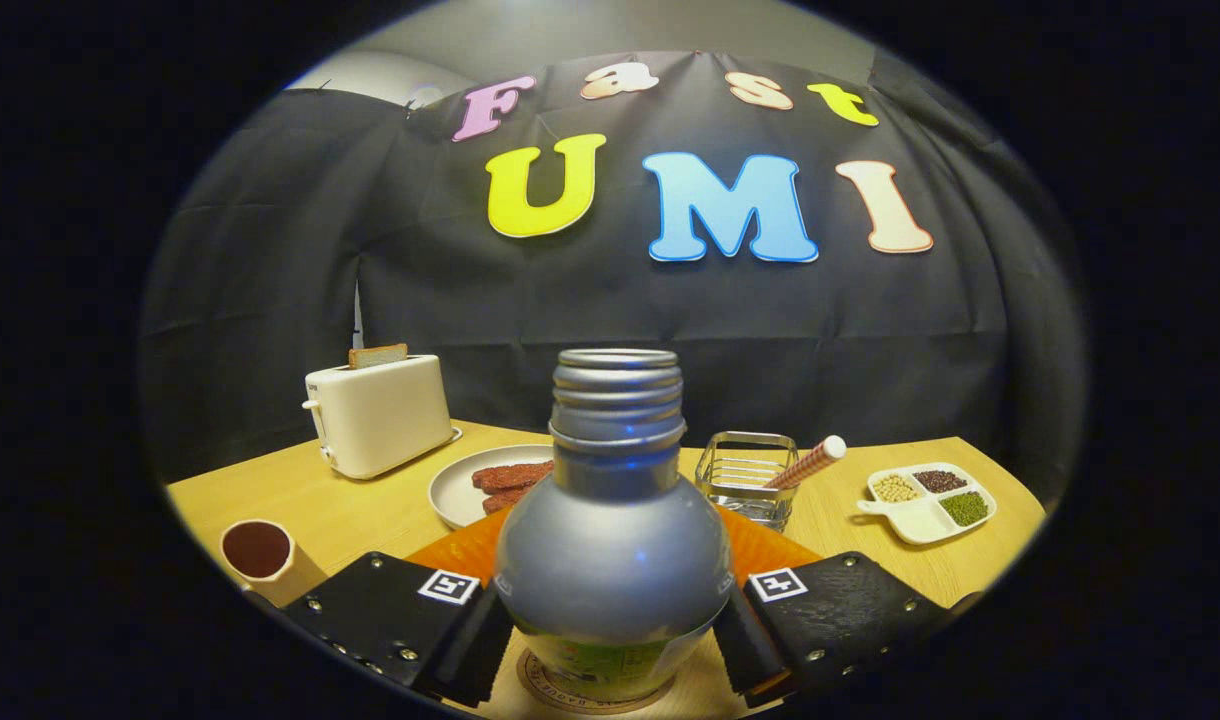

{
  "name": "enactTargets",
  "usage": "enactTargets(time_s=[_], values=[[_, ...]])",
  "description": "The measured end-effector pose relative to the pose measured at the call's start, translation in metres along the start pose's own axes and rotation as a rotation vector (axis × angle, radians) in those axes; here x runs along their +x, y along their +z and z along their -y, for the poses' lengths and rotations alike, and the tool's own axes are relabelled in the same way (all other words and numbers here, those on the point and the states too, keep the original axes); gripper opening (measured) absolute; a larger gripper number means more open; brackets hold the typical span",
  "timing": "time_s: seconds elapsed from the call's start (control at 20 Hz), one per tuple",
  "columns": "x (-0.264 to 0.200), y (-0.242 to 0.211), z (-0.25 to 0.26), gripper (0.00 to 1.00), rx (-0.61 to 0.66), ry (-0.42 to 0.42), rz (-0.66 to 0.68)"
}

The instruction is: Take the bottle from table, then pour the juice into the cup, finally place the bottle on the coaster

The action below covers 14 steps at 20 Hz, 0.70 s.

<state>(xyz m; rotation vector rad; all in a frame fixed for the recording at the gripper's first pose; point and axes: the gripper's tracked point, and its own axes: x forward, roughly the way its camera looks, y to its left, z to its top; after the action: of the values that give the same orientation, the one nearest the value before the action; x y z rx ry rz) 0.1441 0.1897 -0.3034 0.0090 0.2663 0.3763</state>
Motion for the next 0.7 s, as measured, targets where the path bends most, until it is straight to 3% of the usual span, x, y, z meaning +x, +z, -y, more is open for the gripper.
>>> enactTargets(time_s=[0.25, 0.35, 0.6, 0.7], values=[[0.002, -0.009, 0.002, 0.85, -0.012, -0.01, -0.03], [-0.005, -0.002, 0.002, 0.99, -0.005, -0.019, -0.017], [-0.052, 0.09, 0.007, 0.98, 0.018, -0.07, 0.132], [-0.081, 0.143, 0.025, 0.98, 0.016, -0.138, 0.2]])
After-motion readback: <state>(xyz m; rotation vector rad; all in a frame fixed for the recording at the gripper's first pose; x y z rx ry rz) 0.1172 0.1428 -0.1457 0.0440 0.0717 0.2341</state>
